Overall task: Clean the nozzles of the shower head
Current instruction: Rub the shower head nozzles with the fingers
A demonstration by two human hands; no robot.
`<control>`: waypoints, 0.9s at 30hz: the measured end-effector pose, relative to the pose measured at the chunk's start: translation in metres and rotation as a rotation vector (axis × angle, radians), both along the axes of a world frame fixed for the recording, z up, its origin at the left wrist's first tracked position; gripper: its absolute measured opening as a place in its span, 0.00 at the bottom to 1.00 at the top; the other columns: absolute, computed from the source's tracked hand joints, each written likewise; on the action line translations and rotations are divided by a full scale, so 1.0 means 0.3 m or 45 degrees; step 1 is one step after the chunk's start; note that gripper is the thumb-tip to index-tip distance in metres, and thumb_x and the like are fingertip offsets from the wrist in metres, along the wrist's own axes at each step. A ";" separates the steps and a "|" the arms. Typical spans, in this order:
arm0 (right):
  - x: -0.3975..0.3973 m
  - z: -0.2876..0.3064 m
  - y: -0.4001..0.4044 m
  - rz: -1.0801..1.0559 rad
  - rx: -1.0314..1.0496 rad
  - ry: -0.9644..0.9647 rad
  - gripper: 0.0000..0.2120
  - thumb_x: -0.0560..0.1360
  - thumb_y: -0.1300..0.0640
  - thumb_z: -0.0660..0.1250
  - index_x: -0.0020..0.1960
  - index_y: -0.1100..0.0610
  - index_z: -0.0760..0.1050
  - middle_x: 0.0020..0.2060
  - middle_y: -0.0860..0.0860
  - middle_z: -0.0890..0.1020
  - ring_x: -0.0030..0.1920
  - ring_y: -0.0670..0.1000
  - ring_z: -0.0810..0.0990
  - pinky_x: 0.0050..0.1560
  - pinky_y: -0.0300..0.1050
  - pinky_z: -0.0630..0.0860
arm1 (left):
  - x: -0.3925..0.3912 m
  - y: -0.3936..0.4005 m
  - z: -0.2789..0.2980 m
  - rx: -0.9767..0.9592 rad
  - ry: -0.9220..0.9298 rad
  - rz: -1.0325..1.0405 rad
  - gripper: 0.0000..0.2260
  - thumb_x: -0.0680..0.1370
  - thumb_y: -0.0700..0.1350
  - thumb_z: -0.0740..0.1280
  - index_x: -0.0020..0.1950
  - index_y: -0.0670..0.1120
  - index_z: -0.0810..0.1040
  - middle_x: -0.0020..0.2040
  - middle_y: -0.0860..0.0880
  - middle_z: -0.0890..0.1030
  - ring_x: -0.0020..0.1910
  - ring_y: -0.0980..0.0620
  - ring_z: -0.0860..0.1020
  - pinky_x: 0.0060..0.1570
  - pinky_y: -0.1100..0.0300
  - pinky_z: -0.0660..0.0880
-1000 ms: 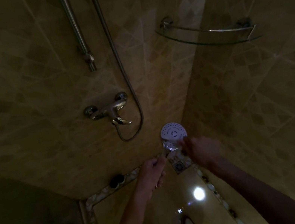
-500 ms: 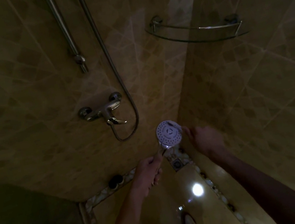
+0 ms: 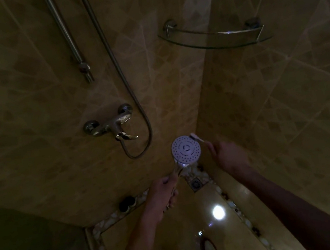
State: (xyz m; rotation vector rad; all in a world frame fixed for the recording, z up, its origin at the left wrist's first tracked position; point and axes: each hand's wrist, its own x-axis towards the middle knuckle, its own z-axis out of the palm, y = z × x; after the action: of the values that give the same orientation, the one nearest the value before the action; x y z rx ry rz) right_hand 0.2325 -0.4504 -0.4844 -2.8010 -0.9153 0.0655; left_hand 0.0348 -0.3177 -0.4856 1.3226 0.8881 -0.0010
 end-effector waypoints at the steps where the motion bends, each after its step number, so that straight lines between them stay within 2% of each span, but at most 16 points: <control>1: 0.006 -0.003 0.000 -0.023 0.014 0.032 0.33 0.76 0.32 0.40 0.43 0.53 0.76 0.37 0.55 0.83 0.39 0.58 0.82 0.37 0.47 0.76 | 0.002 -0.003 0.002 -0.003 -0.001 -0.002 0.15 0.79 0.54 0.64 0.38 0.46 0.75 0.26 0.53 0.73 0.21 0.57 0.66 0.22 0.64 0.62; 4: -0.070 -0.050 -0.006 0.052 0.036 0.083 0.38 0.73 0.28 0.35 0.40 0.53 0.74 0.34 0.54 0.81 0.36 0.56 0.81 0.36 0.47 0.76 | 0.005 -0.008 0.001 0.013 0.016 -0.013 0.15 0.80 0.53 0.64 0.39 0.44 0.73 0.24 0.53 0.73 0.20 0.57 0.65 0.20 0.64 0.62; 6: -0.141 -0.093 -0.013 0.183 0.042 0.087 0.40 0.71 0.27 0.31 0.43 0.53 0.73 0.33 0.53 0.81 0.35 0.56 0.81 0.36 0.50 0.77 | 0.004 -0.011 -0.005 0.010 0.028 0.001 0.16 0.80 0.53 0.63 0.40 0.43 0.73 0.24 0.52 0.72 0.19 0.57 0.65 0.20 0.65 0.61; 8: -0.157 -0.102 -0.014 0.248 0.034 0.028 0.40 0.71 0.27 0.31 0.47 0.52 0.74 0.34 0.53 0.82 0.35 0.57 0.82 0.36 0.50 0.78 | 0.005 -0.011 -0.008 0.006 0.036 0.009 0.16 0.80 0.54 0.63 0.40 0.43 0.73 0.25 0.51 0.72 0.19 0.57 0.65 0.19 0.65 0.61; 11: -0.070 -0.063 -0.013 0.139 -0.005 -0.025 0.37 0.74 0.29 0.36 0.48 0.50 0.77 0.37 0.54 0.83 0.39 0.57 0.83 0.38 0.48 0.78 | 0.010 -0.009 -0.008 0.001 0.046 -0.008 0.16 0.80 0.54 0.64 0.40 0.43 0.73 0.26 0.51 0.72 0.19 0.57 0.65 0.20 0.65 0.62; 14: 0.011 -0.024 -0.028 -0.048 0.008 0.046 0.32 0.77 0.32 0.42 0.49 0.50 0.78 0.41 0.55 0.83 0.43 0.59 0.82 0.39 0.47 0.75 | 0.020 -0.013 -0.005 -0.009 0.037 -0.017 0.14 0.80 0.53 0.64 0.41 0.43 0.74 0.26 0.52 0.73 0.20 0.57 0.66 0.20 0.64 0.63; 17: -0.041 -0.056 -0.042 0.059 0.026 0.086 0.31 0.77 0.33 0.42 0.50 0.50 0.78 0.40 0.54 0.84 0.41 0.56 0.83 0.39 0.47 0.76 | 0.022 -0.015 -0.012 -0.008 0.034 -0.017 0.14 0.80 0.52 0.64 0.42 0.42 0.73 0.25 0.52 0.73 0.20 0.57 0.66 0.20 0.64 0.62; 22: -0.146 -0.110 -0.059 0.221 0.048 0.048 0.29 0.76 0.31 0.42 0.49 0.50 0.73 0.33 0.54 0.82 0.35 0.57 0.82 0.37 0.51 0.79 | 0.014 -0.012 -0.037 -0.047 0.035 -0.003 0.13 0.80 0.53 0.64 0.46 0.44 0.75 0.26 0.52 0.73 0.20 0.58 0.66 0.21 0.65 0.62; 25: -0.058 -0.070 -0.054 0.060 0.021 0.074 0.32 0.76 0.32 0.42 0.47 0.50 0.78 0.37 0.53 0.83 0.39 0.56 0.83 0.39 0.48 0.78 | 0.016 -0.009 -0.045 -0.065 0.029 -0.020 0.14 0.79 0.55 0.65 0.43 0.45 0.73 0.26 0.52 0.73 0.21 0.57 0.66 0.21 0.65 0.62; 27: 0.002 -0.038 -0.048 -0.066 0.038 0.056 0.31 0.77 0.33 0.43 0.48 0.50 0.79 0.36 0.50 0.83 0.42 0.56 0.83 0.37 0.45 0.72 | 0.017 -0.011 -0.048 -0.102 0.001 -0.021 0.15 0.77 0.57 0.66 0.40 0.46 0.73 0.27 0.51 0.74 0.22 0.56 0.66 0.22 0.65 0.61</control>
State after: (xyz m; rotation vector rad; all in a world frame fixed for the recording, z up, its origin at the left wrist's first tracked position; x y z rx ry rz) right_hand 0.2330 -0.4648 -0.4959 -2.7821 -0.8268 0.1043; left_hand 0.0397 -0.3209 -0.4999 1.2555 0.8689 -0.0494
